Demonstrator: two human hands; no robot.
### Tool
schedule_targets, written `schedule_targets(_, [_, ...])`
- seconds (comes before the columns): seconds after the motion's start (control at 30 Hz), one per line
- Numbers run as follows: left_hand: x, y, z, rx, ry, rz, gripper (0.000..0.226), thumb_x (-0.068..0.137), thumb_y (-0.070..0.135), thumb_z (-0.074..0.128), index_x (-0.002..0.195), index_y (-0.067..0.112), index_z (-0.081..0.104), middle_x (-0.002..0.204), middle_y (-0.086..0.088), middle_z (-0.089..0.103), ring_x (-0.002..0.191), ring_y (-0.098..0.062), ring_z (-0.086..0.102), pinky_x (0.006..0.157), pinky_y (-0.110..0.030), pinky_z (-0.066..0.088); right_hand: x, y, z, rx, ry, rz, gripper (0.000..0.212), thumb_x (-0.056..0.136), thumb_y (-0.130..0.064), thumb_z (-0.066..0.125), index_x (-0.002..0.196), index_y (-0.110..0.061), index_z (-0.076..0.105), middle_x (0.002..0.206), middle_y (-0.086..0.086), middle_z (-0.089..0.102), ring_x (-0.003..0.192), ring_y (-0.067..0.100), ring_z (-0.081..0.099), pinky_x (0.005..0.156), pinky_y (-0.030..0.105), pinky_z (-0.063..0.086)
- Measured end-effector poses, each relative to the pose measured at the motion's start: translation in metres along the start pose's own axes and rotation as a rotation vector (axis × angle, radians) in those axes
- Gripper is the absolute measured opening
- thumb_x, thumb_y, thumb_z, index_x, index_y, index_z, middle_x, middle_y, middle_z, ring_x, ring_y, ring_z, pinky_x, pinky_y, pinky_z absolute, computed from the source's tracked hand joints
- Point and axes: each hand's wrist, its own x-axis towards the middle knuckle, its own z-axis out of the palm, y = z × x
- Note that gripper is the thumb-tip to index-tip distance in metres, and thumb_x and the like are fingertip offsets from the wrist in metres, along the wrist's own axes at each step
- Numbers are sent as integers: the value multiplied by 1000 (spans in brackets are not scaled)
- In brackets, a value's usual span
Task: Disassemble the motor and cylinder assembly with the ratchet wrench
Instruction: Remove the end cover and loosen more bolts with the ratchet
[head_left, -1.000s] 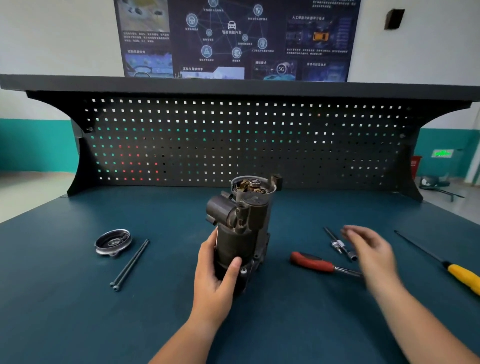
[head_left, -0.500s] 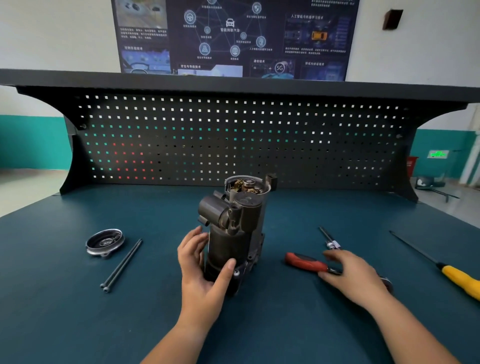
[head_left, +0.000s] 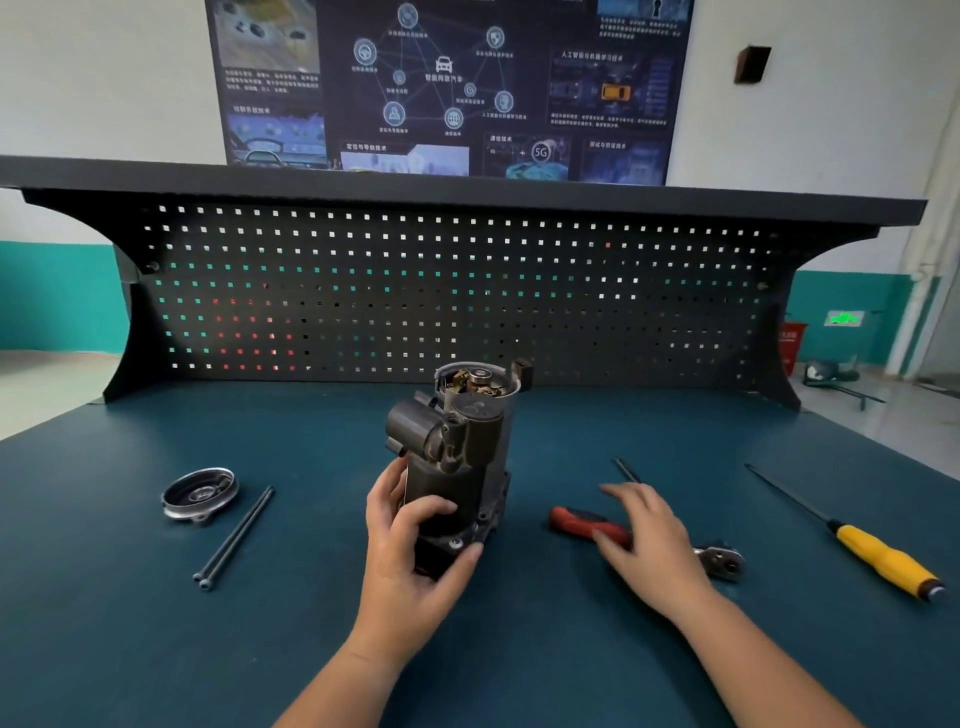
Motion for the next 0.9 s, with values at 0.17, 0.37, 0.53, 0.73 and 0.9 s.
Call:
schedule_targets(0.17, [-2, 0, 6, 22, 31, 61, 57, 68, 32, 70, 113, 41, 37, 142, 4, 24, 137, -17, 31, 108, -22, 32, -17, -49, 10, 343, 24, -132, 58, 87, -23, 68, 138, -22, 40, 140, -5, 38, 132, 7, 33, 107, 13, 23])
schedule_targets(0.37, [-11, -1, 10, -6, -25, 56, 82, 61, 29, 75, 130, 40, 32, 143, 16, 30, 126, -15, 45, 104, -19, 37, -6, -133, -39, 1469, -102, 327, 62, 67, -65, 45, 114, -26, 61, 126, -2, 63, 125, 13, 50, 107, 33, 32])
schedule_targets(0.53, [-13, 2, 14, 27, -107, 124, 91, 57, 9, 81, 130, 30, 31, 138, 1, 36, 132, 3, 35, 106, -12, 29, -1, -150, -59, 1572, -81, 450, 73, 72, -57, 53, 125, -8, 60, 121, 14, 65, 117, 29, 58, 106, 43, 39])
schedule_targets(0.73, [-8, -5, -3, 134, -246, 256, 94, 54, 4, 83, 129, 27, 32, 134, -2, 45, 129, -10, 39, 111, -26, 29, 2, -128, -51, 1644, -77, 623, 59, 85, -54, 55, 115, -4, 65, 113, 19, 68, 109, 33, 63, 98, 48, 47])
schedule_targets(0.9, [-3, -19, -19, 333, -410, 435, 85, 57, 5, 87, 127, 17, 41, 140, -4, 38, 133, -20, 38, 113, -39, 24, 2, -119, -19, 1631, -135, 695, 73, 70, -55, 64, 120, -3, 62, 114, 21, 67, 108, 36, 63, 96, 51, 48])
